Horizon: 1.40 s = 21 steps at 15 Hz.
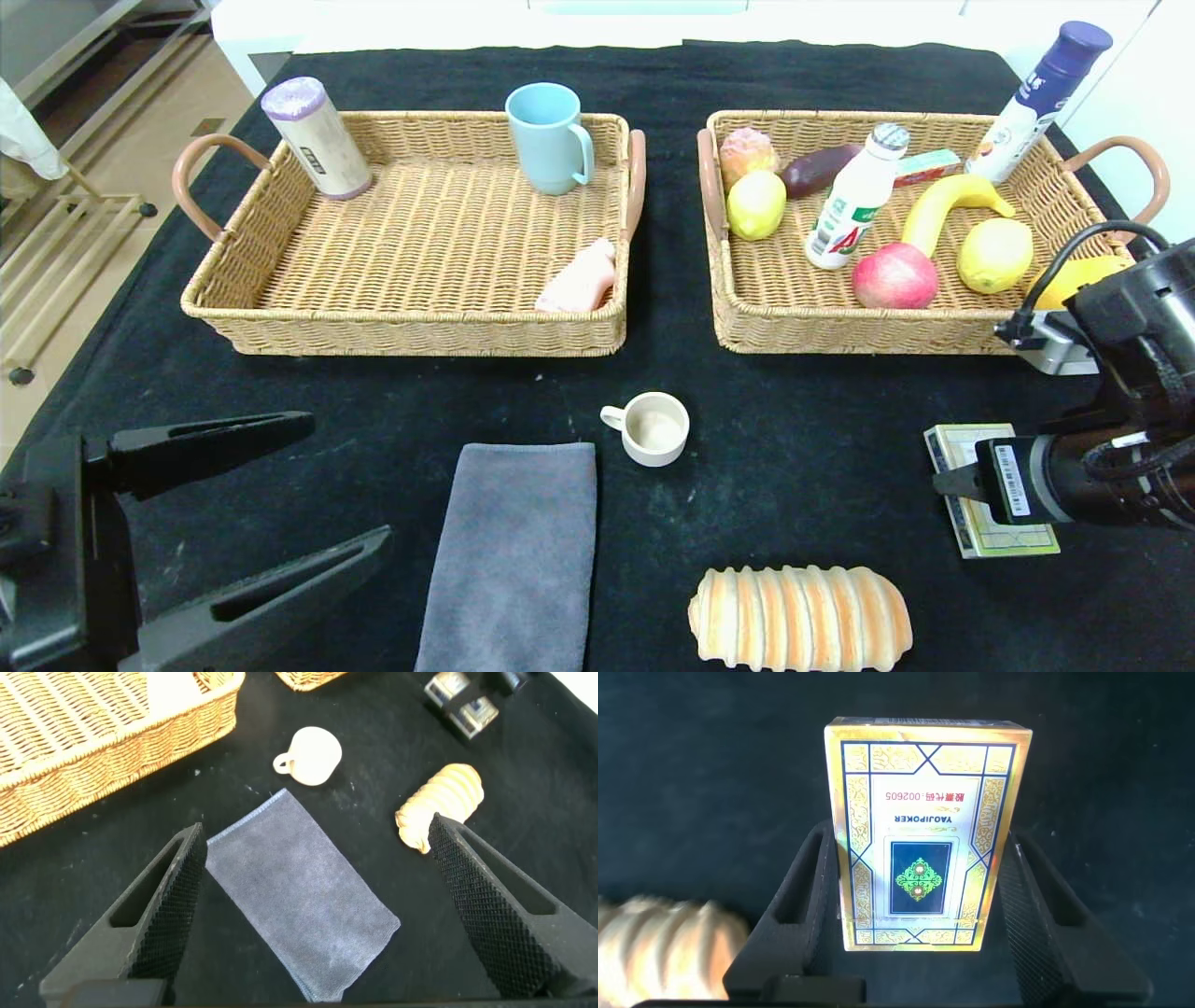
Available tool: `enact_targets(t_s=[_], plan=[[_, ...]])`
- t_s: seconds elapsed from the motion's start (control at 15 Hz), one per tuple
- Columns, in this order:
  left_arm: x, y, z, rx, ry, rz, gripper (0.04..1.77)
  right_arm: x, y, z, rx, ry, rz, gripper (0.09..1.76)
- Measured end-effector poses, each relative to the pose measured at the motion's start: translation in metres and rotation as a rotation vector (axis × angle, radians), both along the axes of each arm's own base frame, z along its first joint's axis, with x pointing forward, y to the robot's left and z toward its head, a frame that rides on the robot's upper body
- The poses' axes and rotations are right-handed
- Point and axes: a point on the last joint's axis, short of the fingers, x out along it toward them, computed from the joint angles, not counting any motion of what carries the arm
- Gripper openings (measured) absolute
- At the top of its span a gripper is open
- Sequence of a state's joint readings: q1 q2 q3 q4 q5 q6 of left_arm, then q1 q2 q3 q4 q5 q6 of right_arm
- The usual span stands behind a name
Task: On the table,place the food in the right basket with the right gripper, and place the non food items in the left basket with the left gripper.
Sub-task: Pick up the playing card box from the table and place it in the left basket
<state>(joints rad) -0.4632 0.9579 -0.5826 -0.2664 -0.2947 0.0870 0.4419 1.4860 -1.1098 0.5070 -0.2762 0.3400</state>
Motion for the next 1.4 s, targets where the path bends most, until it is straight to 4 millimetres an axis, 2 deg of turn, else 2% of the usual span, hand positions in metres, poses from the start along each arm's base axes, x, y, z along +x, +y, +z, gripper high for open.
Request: enact_targets(t_s=[0.2, 0.53, 1.4], plan=[[0.0, 0.0, 0.0, -0.001, -0.001, 0.0, 1.72, -0.01, 0.006, 0.018, 0.014, -0.042, 0.046, 1.06], [0.0, 0.0, 0.001, -0.002, -0.003, 0.0, 1.72, -0.019, 0.034, 0.044, 0.058, -0.112, 0.173, 1.06], [-0.001, 0.001, 0.002, -0.007, -0.012, 0.002, 1.72, -0.001, 0.112, 0.075, 0.141, -0.214, 0.355, 1.06]])
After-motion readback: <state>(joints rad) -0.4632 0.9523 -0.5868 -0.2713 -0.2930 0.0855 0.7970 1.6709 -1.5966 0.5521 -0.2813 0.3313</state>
